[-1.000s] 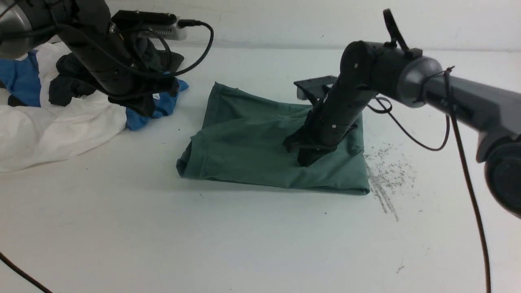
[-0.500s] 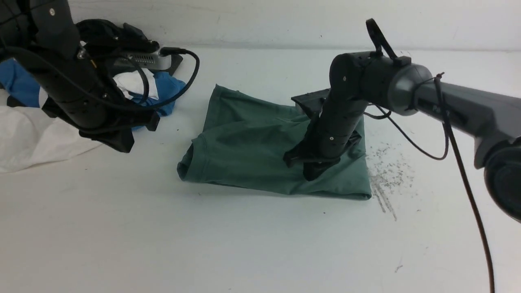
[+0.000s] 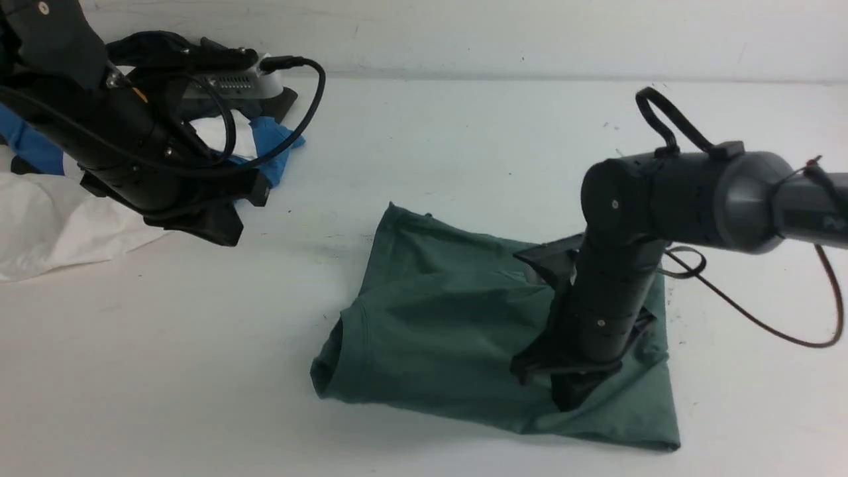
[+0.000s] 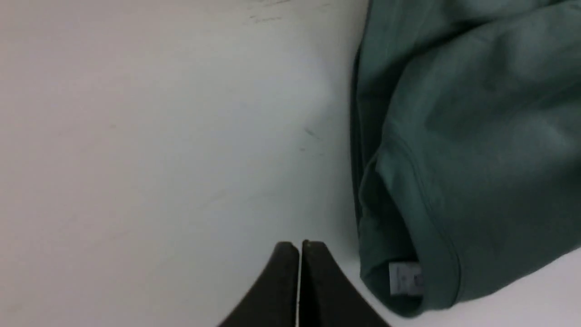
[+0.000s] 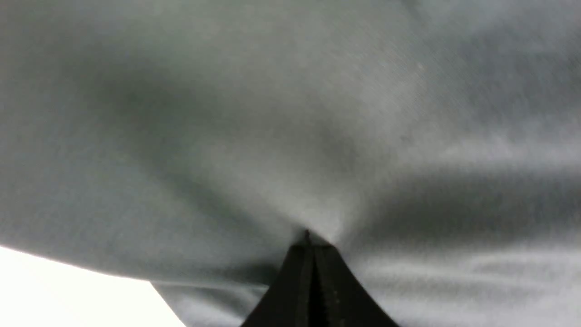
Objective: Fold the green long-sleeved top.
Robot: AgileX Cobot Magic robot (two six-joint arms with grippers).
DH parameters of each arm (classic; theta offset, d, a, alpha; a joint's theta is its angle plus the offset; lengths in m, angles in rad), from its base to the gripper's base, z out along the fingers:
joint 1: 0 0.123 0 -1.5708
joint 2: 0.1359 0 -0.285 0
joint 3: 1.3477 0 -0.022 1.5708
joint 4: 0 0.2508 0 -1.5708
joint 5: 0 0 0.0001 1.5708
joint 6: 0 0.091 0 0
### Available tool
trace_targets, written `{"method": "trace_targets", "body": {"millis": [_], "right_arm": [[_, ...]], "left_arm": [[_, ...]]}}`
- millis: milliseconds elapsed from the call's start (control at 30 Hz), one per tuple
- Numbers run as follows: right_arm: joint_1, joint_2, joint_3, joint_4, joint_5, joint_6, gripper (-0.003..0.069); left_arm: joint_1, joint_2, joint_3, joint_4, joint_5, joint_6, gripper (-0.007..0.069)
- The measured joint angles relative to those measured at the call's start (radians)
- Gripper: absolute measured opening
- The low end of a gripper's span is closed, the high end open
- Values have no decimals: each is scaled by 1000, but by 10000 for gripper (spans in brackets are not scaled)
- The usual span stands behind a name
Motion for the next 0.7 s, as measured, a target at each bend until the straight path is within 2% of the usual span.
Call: {"method": "trace_targets", "body": {"millis": [167,300,433,467,500,600,700], "right_arm": [[0,-99,68,-26,1,33,-13],[-13,-206,71,-35,0,47,-13],[-110,-284,72,-38,-8,62,-13],[-110,-284,72,-38,-9,63,-13],[-167,-285,72,-43,-23,67,-13],[-252,-270,73,-54,-64,69,-13],[-301,-249,73,-55,-130,69,-13]], "left_arm": [[-7,9,0,-180,25,158,-4],[-73,37,0,-201,40,212,-4],[-196,101,0,-175,-1,222,-4],[-200,101,0,-175,-1,222,-4],[-221,138,0,-175,-41,222,-4],[-228,192,0,-179,-119,226,-4],[-228,245,0,-218,-223,260,-4]]}}
